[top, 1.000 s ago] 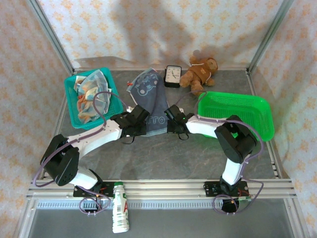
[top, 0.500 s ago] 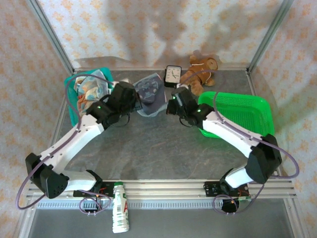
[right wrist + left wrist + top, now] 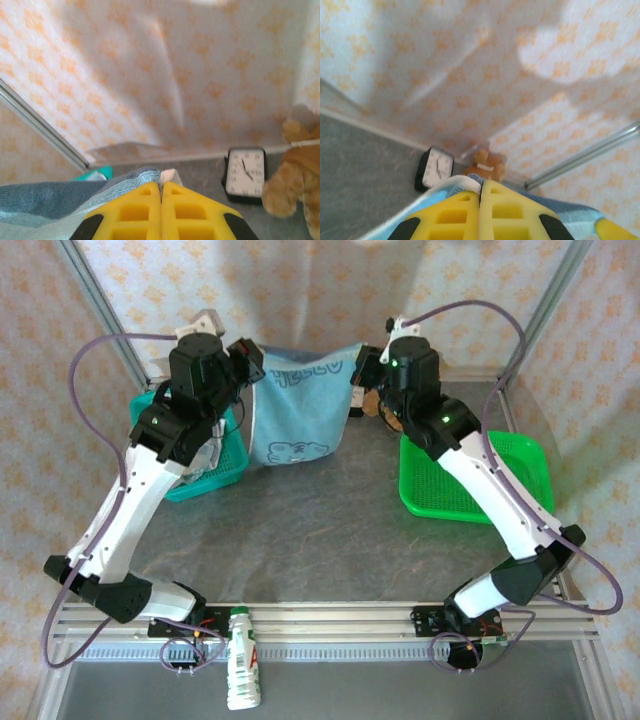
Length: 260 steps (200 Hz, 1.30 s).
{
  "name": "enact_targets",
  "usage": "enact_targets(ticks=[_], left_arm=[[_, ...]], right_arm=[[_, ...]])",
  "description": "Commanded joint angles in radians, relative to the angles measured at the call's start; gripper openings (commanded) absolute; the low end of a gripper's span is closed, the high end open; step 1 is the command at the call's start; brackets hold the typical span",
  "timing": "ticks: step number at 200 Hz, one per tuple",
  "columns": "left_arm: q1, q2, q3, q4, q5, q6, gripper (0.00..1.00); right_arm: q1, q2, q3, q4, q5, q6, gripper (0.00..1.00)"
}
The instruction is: Fold and stack the towels
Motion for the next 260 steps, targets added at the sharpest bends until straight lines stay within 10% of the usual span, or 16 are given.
enact_targets(ticks=[1, 107, 175, 260], left_arm=[[0.033, 0.07, 0.102, 0.005, 0.0, 0.027, 0.0], [0.041, 0.165, 0.314, -0.051, 0.087, -0.002, 0.0], [0.029, 0.014, 0.12, 0.016, 0.244, -0.086, 0.0], [-0.155, -0.257, -0.08, -0.159, 0.13, -0.054, 0.0]], right_arm=[[-0.016, 0.059, 0.1, -0.003, 0.038, -0.083, 0.0], [-0.05, 0.22, 0.409, -0.052, 0.015, -0.123, 0.0], [0.009, 0.029, 0.208, -0.017, -0.044, -0.119, 0.0], [0.19, -0.264, -0.077, -0.079, 0.075, -0.08, 0.0]])
